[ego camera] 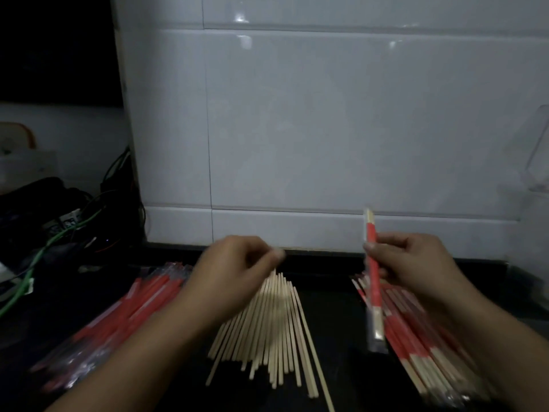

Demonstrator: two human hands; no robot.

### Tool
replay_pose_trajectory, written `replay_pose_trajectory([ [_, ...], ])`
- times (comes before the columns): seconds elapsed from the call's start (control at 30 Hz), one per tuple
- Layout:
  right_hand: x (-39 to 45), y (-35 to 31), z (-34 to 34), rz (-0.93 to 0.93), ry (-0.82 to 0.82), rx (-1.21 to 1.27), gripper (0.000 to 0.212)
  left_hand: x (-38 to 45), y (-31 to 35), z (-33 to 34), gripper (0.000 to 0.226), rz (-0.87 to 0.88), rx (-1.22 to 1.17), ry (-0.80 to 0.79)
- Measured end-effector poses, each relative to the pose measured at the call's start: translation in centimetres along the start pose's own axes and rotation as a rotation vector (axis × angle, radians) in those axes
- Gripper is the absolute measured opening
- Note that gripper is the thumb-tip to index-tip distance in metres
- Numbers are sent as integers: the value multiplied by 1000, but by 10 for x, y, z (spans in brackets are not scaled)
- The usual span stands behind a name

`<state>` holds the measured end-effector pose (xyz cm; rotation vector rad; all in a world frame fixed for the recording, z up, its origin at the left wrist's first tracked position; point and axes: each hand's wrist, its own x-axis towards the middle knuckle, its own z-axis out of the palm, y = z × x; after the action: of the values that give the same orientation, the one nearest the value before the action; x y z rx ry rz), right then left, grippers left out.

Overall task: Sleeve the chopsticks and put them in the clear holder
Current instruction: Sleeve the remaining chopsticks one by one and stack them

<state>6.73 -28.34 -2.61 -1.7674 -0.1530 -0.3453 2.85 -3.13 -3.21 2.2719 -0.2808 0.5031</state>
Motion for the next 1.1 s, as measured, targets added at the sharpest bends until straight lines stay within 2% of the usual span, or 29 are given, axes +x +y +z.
replay_pose_trajectory([
  [0.07, 10, 9, -23, 46, -33, -298, 6, 7, -12, -11, 16, -79, 165, 45],
  [0.17, 19, 23, -35, 131, -121, -773, 12, 14, -30, -16, 15, -177, 404, 20],
  [0.3, 22, 33, -28, 169, -123, -954, 21, 16, -51, -13, 22, -285, 620, -81],
  [0.43, 15, 26, -16, -29, 31, -1129, 32, 16, -60, -12, 28, -349, 727, -165],
  [0.5, 2, 14, -2, -181, 95, -1068, 35, 18, -65, -13, 26, -364, 748, -182],
  [0.53, -7, 7, 6, -233, 76, -988, 30, 19, -66, -13, 23, -367, 751, -185],
  [0.6, -28, -5, 25, -216, -96, -933, 28, 20, -66, -13, 17, -369, 744, -173],
  [0.67, -44, -6, 44, -134, -355, -1022, 34, 20, -64, -9, 19, -356, 732, -169],
  [0.73, -50, 0, 55, -101, -518, -1026, 33, 20, -58, -5, 19, -333, 691, -162],
  [0.87, -48, 9, 59, -110, -504, -1024, 31, 25, -59, 6, 14, -331, 451, -143],
  [1.0, -48, 10, 63, -137, -492, -1042, 30, 28, -59, 9, 20, -356, 228, -113],
  [1.07, -47, 9, 63, -136, -503, -1061, 27, 29, -60, 4, 19, -365, 199, -92],
  [1.1, -47, 9, 62, -134, -516, -1077, 26, 29, -62, 0, 17, -359, 270, -59],
])
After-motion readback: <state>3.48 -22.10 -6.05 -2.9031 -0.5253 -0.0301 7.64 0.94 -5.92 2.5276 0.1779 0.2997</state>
